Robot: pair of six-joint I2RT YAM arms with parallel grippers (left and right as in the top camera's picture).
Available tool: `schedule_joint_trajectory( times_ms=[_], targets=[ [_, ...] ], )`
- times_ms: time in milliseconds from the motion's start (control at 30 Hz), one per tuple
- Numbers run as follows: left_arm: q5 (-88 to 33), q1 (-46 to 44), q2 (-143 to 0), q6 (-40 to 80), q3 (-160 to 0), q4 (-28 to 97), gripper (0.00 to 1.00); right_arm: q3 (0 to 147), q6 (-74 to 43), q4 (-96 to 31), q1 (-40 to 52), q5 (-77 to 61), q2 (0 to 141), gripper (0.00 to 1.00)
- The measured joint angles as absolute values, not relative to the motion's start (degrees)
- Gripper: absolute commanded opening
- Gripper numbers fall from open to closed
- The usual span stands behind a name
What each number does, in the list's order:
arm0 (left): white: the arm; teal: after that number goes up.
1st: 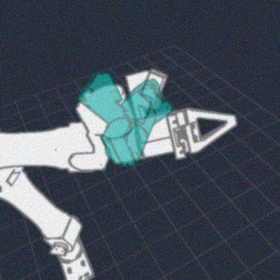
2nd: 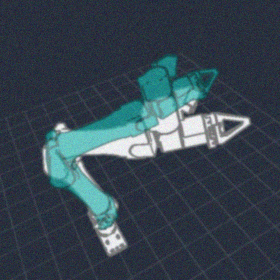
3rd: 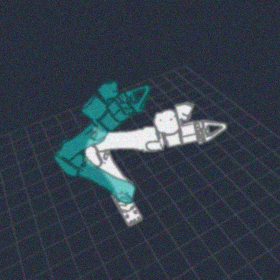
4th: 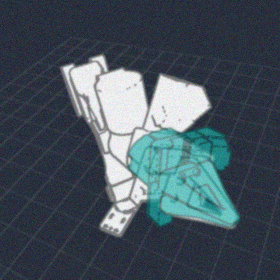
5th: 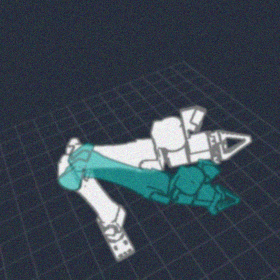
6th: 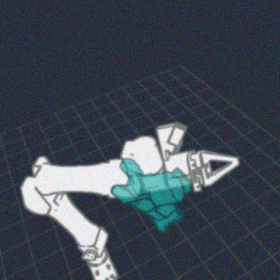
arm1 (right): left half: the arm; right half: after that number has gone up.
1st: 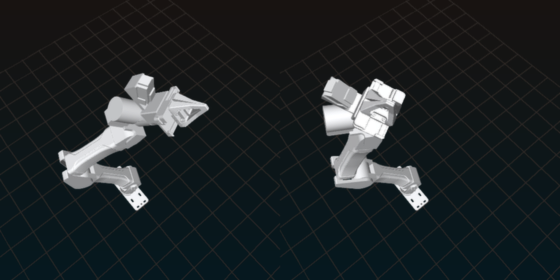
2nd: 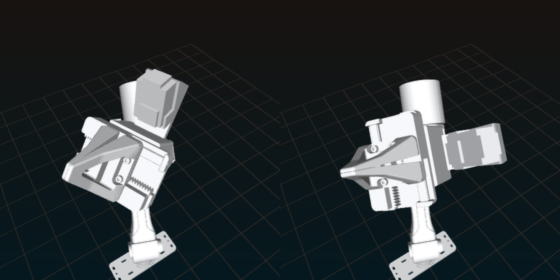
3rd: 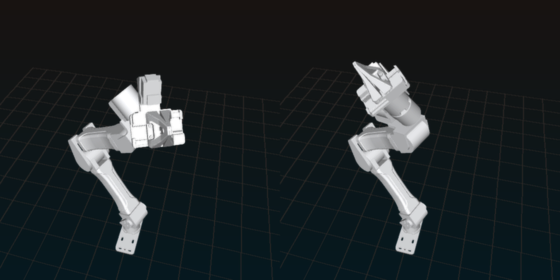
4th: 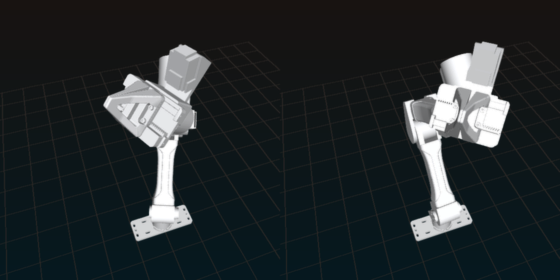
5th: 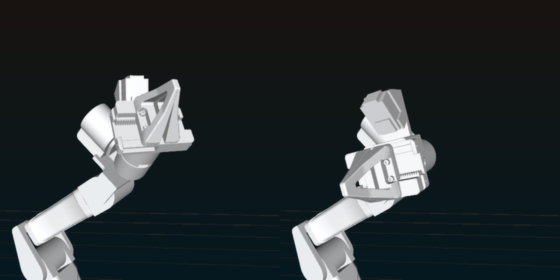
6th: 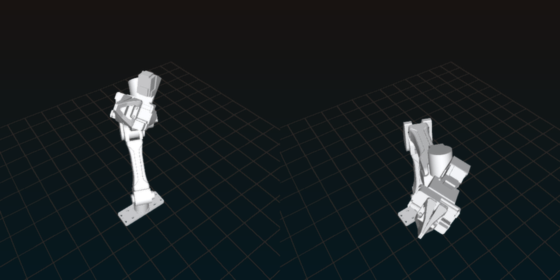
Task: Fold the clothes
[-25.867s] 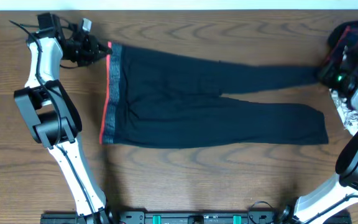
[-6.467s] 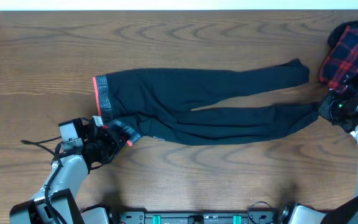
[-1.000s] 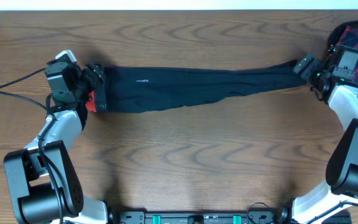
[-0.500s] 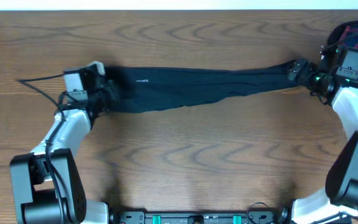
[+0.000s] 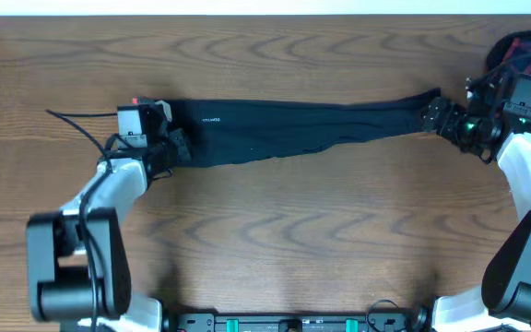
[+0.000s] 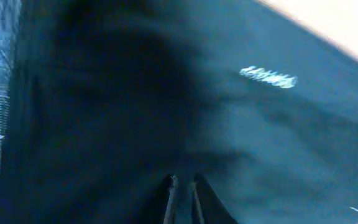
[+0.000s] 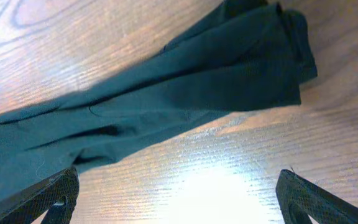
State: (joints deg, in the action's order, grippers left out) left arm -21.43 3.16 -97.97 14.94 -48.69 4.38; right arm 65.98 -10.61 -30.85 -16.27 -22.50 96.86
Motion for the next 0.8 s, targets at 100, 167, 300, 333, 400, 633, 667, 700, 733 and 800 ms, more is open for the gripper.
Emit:
schedule_joint_trajectory(
  times_ms=[100,167,300,333,400,633,667,700,733,800],
  targets=[
    [-21.15,3.16,-101.65,14.98,-48.75,5.98,0.11,65.98,-10.41,-32.21,-16.27,-22.57,96.86,0.99],
    [-21.65,3.29,-101.89,14.85,-49.91,9.28,0.10,65.98,-10.35,-32.80,-16.27,-22.57,96.86,0.99],
    [-22.57,3.31,-101.80,14.74,-51.77,18.85,0.06,65.98,-10.15,-33.65,-16.27,-22.59,96.86,0.99],
    [-22.81,3.36,-101.71,14.68,-52.12,21.28,0.06,65.98,-10.13,-33.69,-16.27,-22.59,96.86,0.99],
    [-23.68,3.75,-101.45,14.72,-52.42,26.30,0.06,65.98,-10.02,-34.04,-16.27,-22.59,96.86,0.99],
    [-24.69,7.14,-101.36,14.50,-52.60,37.87,0.06,66.00,-9.96,-36.99,-16.27,-22.39,96.86,0.99],
    [-24.69,8.01,-101.36,14.50,-52.56,38.81,0.06,66.00,-9.85,-37.52,-16.27,-22.28,96.86,0.99],
    [-24.69,8.82,-101.36,14.50,-52.49,39.27,0.06,66.00,-9.72,-37.91,-16.27,-22.24,96.86,0.99],
    [-24.86,9.78,-101.36,14.50,-52.36,39.42,0.06,66.00,-9.41,-38.20,-16.27,-22.20,96.86,0.99],
    [-25.43,11.44,-101.36,14.50,-52.14,39.16,0.06,66.00,-8.40,-38.30,-16.27,-22.11,96.86,0.99]
  ],
)
